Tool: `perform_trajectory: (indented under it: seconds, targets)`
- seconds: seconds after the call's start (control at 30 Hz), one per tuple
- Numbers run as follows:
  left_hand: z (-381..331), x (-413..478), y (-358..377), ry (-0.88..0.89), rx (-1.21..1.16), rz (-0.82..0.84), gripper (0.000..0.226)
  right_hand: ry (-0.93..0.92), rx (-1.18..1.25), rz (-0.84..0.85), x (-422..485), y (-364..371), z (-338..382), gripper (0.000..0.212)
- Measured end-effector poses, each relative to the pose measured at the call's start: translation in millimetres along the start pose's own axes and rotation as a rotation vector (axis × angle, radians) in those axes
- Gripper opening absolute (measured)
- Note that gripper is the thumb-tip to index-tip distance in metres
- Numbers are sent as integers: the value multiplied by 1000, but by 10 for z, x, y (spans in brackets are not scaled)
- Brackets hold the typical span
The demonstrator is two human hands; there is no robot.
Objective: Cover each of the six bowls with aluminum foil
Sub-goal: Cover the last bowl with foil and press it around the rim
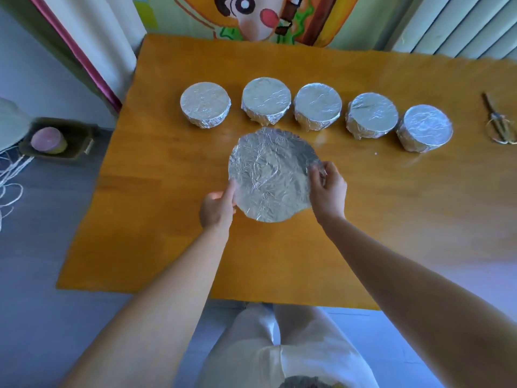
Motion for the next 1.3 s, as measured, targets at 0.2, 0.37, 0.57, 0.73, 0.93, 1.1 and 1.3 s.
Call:
perform_trajectory:
  seconds: [0.2, 0.37, 0.57, 0.73, 0.93, 1.1, 1.3]
  targets:
    - [-137, -114, 561, 11, -14, 10, 42, 120, -72, -3, 292, -290, -462, 31]
    - [-257, -159, 735, 119, 167, -74, 31, 209, -147, 48, 383, -294, -625, 31]
    - [-391, -238, 774, 331, 340, -137, 20, 365, -273, 97, 562, -259, -836, 36]
    - [-226, -188, 790, 193, 300, -161, 36, 279, -317, 160, 728, -127, -806, 35]
    - [-387, -167, 836, 278, 406, -259, 33, 154, -392, 175, 741, -3, -767, 37]
    - [-350, -126, 885, 380, 453, -274, 31, 84, -451, 202, 731, 18, -811, 43]
    - [-317, -147, 911, 442, 484, -273, 30, 68, -422, 210, 713, 53, -870, 42]
Point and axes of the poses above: each hand's wrist, its own x-axis towards the middle knuckle, its own y-axis out of the palm, z = x × y, the point moved 9 cm from there along x, towards the middle knuckle, and after that the axes turned 9 degrees about -z, right-handed, at the moved point
